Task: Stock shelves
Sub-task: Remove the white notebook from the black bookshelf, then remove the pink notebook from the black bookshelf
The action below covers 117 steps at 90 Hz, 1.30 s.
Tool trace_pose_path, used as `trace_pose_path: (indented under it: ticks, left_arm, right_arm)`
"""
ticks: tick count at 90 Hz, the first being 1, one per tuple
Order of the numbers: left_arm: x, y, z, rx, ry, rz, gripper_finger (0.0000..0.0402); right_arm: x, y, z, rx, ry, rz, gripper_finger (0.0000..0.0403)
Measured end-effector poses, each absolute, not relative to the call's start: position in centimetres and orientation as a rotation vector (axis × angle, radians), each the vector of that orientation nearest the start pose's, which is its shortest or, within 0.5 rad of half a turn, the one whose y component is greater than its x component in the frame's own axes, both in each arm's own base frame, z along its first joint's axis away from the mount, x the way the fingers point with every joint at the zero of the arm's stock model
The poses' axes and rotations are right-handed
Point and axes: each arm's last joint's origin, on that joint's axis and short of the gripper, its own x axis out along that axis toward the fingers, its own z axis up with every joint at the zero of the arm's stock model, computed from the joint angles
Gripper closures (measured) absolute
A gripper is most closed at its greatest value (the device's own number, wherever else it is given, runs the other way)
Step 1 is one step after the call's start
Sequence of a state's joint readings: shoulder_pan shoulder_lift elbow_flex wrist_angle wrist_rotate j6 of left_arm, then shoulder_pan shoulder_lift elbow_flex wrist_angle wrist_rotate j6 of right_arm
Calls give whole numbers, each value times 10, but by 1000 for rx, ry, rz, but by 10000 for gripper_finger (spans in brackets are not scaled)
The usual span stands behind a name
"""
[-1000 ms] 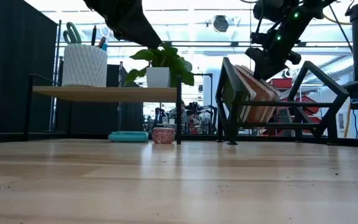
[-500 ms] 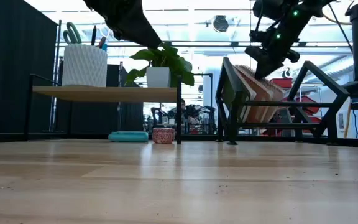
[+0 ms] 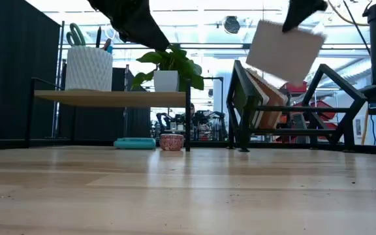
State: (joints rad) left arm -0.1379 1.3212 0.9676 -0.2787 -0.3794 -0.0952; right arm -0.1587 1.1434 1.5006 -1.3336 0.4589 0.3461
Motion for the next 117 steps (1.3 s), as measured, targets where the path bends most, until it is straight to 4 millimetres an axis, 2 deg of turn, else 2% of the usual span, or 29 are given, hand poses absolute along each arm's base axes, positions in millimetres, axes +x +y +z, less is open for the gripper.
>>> trace_pose_path:
  ticks: [7, 13, 19, 29, 38, 48, 63, 77, 85, 95, 103, 111, 117]
  left_arm:
    - [281, -28, 275, 70, 600, 262, 262]
    - [281, -28, 275, 69, 600, 262, 262]
    - [281, -28, 275, 69, 600, 262, 262]
    - [281, -28, 275, 68, 600, 263, 262]
    - [281, -28, 275, 67, 600, 263, 262]
    - [281, -28, 275, 67, 598, 263, 262]
    - [281, -28, 276, 64, 590, 263, 262]
    - [281, -28, 276, 64, 590, 263, 262]
    - [281, -28, 276, 64, 590, 263, 262]
    - [281, -28, 275, 64, 592, 263, 262]
    - [281, -29, 275, 61, 594, 251, 262]
    - [281, -29, 275, 58, 595, 240, 262]
    - [281, -29, 275, 56, 596, 234, 262]
  right_arm:
    - [167, -19, 408, 186, 883, -610, 387]
    - [170, 1, 401, 192, 927, -468, 387]
    - [175, 23, 388, 198, 969, -362, 387]
    - [184, 56, 360, 171, 1011, -285, 387]
    - [192, 84, 327, 80, 1041, -263, 387]
    - [196, 115, 281, -135, 1123, -305, 387]
    - [203, 153, 221, -329, 1261, -347, 387]
    - [206, 184, 187, -414, 1290, -344, 387]
    - [205, 197, 169, -415, 1292, -353, 370]
    - [204, 209, 155, -386, 1276, -360, 331]
    - [202, 212, 152, -362, 1269, -373, 296]
    - [200, 212, 159, -321, 1275, -360, 261]
    - [199, 213, 171, -275, 1301, -311, 235]
